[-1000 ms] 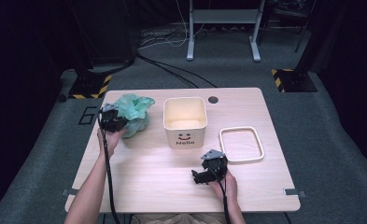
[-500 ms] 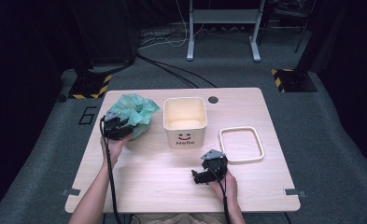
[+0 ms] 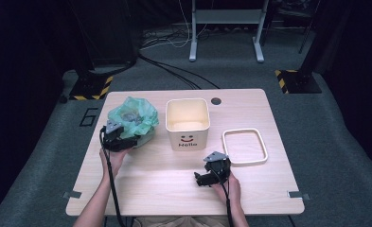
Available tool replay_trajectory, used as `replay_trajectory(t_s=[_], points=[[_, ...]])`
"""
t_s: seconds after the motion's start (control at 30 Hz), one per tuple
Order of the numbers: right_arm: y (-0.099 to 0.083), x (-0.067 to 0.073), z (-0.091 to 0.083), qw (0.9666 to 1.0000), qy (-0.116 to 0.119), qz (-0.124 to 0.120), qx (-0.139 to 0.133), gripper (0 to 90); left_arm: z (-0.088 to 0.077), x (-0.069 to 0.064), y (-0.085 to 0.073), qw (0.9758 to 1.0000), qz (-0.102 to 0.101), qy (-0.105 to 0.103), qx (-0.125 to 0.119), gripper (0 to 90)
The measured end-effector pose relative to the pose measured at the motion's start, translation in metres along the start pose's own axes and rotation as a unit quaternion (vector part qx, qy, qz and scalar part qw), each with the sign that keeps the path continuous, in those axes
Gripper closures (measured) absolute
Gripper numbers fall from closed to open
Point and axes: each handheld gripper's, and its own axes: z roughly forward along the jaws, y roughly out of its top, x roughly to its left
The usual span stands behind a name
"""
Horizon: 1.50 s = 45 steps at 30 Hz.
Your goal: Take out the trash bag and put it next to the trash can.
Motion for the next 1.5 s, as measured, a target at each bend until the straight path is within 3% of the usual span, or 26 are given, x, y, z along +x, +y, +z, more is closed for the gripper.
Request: replay_trajectory(t_s=[0.2,0.5,0.63,0.97,1.07,1.2,1.27,1.5], points=[[0.0,0.0,0.0,1.0,0.0,0.0,0.0,2.2,-0.011,-0.006,-0.019,0.9999,0.007,0.0,0.01,15.1],[0.0,0.0,0.0,1.0,0.0,0.001,0.0,2.4,-0.021,-0.015,-0.05,0.999,0.037,0.005,0.025,13.2],[0.0,0.0,0.0,1.0,0.0,0.0,0.0,2.4,-0.023,-0.016,-0.064,0.9975,0.044,-0.009,0.054,3.2],[0.0,0.0,0.0,1.0,0.0,0.0,-0.001,2.6,-0.032,-0.012,-0.09,0.9945,0.044,-0.013,0.094,0.7],[0.0,0.0,0.0,1.0,0.0,0.0,0.0,2.6,-0.037,-0.011,-0.094,0.9933,0.052,-0.009,0.102,0.1],[0.0,0.0,0.0,1.0,0.0,-0.001,0.0,2.6,-0.039,-0.009,-0.097,0.9897,0.059,-0.005,0.13,0.0],[0.0,0.0,0.0,1.0,0.0,-0.001,0.0,2.6,-0.039,-0.007,-0.098,0.9895,0.046,-0.022,0.135,0.1],[0.0,0.0,0.0,1.0,0.0,0.001,-0.001,2.6,-0.038,-0.009,-0.097,0.9895,0.047,-0.017,0.136,0.2]])
